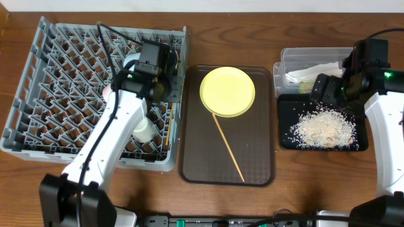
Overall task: Sort waste into correct bins and load items into the dishwasher
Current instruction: 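Place the chopstick upright in the dish rack with the left gripper, then reach the left gripper back and grasp the second chopstick, then place the second chopstick in the dish rack with the left gripper, then reach the left gripper to the yellow plate and grasp its edge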
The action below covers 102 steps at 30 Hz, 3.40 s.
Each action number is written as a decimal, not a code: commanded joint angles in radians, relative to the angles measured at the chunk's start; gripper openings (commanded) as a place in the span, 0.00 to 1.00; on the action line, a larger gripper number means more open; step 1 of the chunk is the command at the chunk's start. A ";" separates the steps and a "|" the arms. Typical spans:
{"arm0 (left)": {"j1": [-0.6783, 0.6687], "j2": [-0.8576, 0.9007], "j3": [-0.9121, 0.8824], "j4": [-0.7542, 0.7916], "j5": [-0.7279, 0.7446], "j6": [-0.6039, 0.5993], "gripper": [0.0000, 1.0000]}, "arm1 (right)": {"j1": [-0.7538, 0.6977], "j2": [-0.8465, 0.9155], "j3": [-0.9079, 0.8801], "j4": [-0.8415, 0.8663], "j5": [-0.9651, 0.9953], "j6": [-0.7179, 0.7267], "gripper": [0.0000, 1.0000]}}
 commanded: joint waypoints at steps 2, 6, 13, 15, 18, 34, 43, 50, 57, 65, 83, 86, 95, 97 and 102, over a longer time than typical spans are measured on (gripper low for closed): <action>-0.118 -0.001 -0.011 -0.039 0.156 -0.324 0.49 | -0.005 -0.002 0.020 0.000 -0.005 -0.005 0.99; -0.239 0.035 -0.052 -0.032 0.036 -0.481 0.50 | -0.005 -0.002 0.020 0.000 -0.005 -0.005 0.99; -0.440 0.187 -0.060 0.011 -0.130 -0.614 0.50 | -0.005 -0.002 0.020 -0.003 -0.005 -0.005 0.99; -0.473 0.240 -0.060 0.030 -0.130 -0.637 0.50 | -0.005 -0.002 0.020 -0.003 -0.005 -0.005 0.99; -0.504 0.302 -0.060 0.056 -0.130 -0.646 0.50 | -0.005 -0.002 0.020 -0.005 -0.005 -0.005 0.99; -0.536 0.430 -0.060 0.043 -0.130 -0.646 0.10 | -0.005 -0.002 0.020 -0.008 -0.005 -0.005 0.99; -0.475 0.357 -0.058 0.028 -0.130 -0.641 0.08 | -0.005 -0.002 0.020 -0.008 -0.005 -0.005 0.99; -0.364 0.148 -0.024 -0.007 -0.130 -0.367 0.07 | -0.005 -0.002 0.020 -0.007 -0.005 -0.005 0.99; -0.234 -0.064 -0.014 0.008 -0.132 0.020 0.08 | -0.005 -0.002 0.020 -0.007 -0.005 -0.005 0.99; -0.062 -0.061 -0.017 0.084 -0.214 0.100 0.08 | -0.005 -0.002 0.020 -0.007 -0.005 -0.005 0.99; -0.018 0.006 -0.018 0.167 -0.061 0.100 0.66 | -0.005 -0.002 0.020 -0.007 -0.005 -0.005 0.99; -0.061 -0.022 -0.018 0.187 0.047 0.088 0.66 | -0.005 -0.002 0.020 -0.007 -0.005 -0.005 0.99; -0.303 0.079 -0.018 0.297 0.047 0.325 0.66 | -0.005 -0.002 0.020 -0.007 -0.005 -0.005 0.99; -0.348 0.121 -0.018 0.302 0.048 0.397 0.66 | -0.005 -0.002 0.020 -0.007 -0.005 -0.005 0.99; -0.442 0.247 -0.018 0.310 0.047 0.513 0.72 | -0.005 -0.002 0.020 -0.008 -0.005 -0.005 0.99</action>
